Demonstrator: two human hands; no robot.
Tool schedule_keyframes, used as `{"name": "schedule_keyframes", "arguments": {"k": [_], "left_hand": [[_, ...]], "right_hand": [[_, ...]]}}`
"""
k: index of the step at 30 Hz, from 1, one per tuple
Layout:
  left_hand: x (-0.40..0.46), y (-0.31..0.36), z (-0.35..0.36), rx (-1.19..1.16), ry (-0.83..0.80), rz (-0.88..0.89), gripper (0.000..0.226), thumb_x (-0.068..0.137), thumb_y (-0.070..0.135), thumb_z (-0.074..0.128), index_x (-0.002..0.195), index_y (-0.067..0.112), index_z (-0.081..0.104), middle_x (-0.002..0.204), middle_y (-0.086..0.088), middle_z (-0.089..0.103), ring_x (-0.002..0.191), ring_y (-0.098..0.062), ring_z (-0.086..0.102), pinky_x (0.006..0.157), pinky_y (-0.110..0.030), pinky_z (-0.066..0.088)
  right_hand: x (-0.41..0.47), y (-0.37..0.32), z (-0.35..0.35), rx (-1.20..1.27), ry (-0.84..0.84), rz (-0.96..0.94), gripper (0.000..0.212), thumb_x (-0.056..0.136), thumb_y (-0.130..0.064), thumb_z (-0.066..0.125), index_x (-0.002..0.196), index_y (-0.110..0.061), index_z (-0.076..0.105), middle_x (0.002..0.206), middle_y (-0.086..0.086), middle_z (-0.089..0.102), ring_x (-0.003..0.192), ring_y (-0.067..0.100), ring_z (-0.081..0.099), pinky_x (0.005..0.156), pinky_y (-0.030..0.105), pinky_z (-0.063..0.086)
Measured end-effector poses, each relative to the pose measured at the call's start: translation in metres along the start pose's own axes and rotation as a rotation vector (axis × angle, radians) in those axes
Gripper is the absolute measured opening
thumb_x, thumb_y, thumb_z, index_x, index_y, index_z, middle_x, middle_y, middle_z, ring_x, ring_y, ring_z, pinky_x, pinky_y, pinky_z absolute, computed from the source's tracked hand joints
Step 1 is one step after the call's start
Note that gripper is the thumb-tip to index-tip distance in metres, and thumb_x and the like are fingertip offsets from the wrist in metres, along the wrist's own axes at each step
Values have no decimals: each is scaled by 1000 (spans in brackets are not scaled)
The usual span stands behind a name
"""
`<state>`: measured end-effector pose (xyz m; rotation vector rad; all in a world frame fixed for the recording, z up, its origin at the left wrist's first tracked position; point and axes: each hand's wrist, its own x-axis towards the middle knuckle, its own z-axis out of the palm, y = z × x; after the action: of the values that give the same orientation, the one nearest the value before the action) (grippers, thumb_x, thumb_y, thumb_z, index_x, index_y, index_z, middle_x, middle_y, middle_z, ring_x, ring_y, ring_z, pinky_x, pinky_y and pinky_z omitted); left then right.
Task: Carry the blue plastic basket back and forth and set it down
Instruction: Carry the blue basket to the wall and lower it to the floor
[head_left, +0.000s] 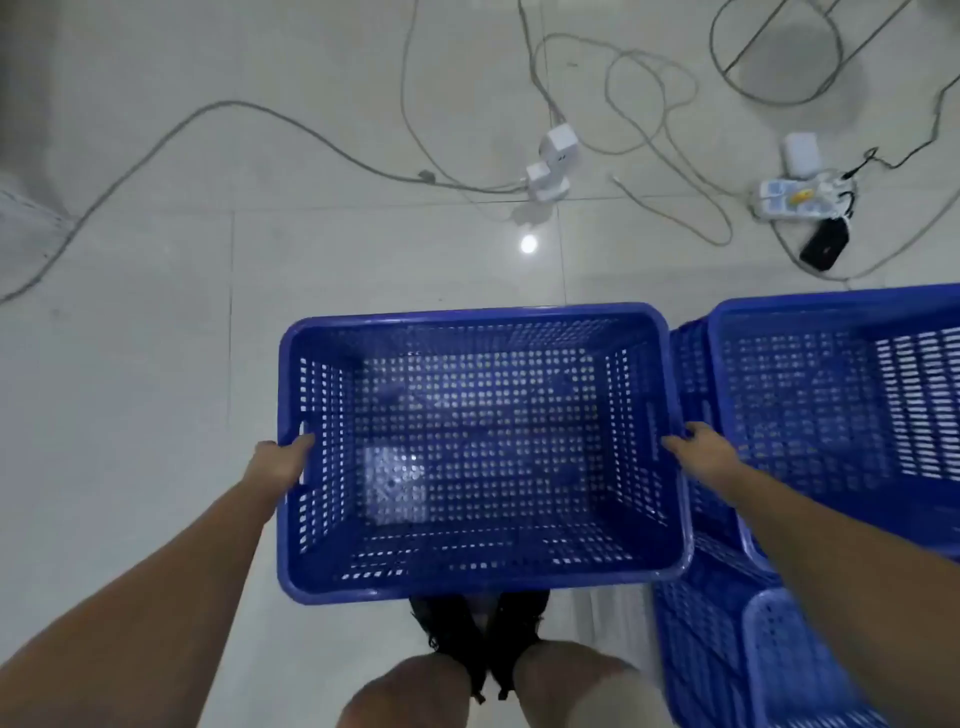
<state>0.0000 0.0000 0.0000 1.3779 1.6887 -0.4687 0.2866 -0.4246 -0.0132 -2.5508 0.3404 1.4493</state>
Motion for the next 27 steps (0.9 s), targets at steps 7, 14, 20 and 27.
{"name": "schedule_keyframes", "arguments": {"k": [7, 14, 20, 27], "left_hand": [[70, -34, 21, -193, 35, -74, 43, 94, 32, 59, 125, 3, 61, 100, -11, 67, 84, -32, 64, 89, -50, 56], [50, -32, -2, -324, -41, -91, 33, 96, 37, 63, 107, 6, 67, 94, -9, 65, 83, -28, 58, 94, -55, 55], [-66, 15, -83, -194, 35, 26, 36, 96, 41, 61, 92, 5, 64, 90, -13, 66, 77, -30, 61, 87, -49, 57], [-247, 124, -218, 16, 214, 283, 45, 99, 44, 51, 92, 0, 61, 75, -16, 72, 63, -34, 72, 65, -39, 55]], "right_hand": [[54, -1, 33, 374, 69, 88, 52, 104, -19, 52, 150, -2, 35, 108, 20, 65, 78, 29, 58, 81, 44, 48], [29, -2, 9, 434, 80, 79, 39, 104, -14, 51, 140, 2, 45, 92, 16, 56, 72, 27, 52, 70, 44, 47], [-96, -22, -75, 400, 125, -59, 13, 102, -13, 54, 100, -2, 58, 75, 14, 54, 61, 27, 50, 61, 45, 44], [-274, -58, -225, 345, 222, -264, 53, 97, -45, 58, 65, -3, 56, 64, 18, 60, 61, 35, 57, 69, 45, 51]]}}
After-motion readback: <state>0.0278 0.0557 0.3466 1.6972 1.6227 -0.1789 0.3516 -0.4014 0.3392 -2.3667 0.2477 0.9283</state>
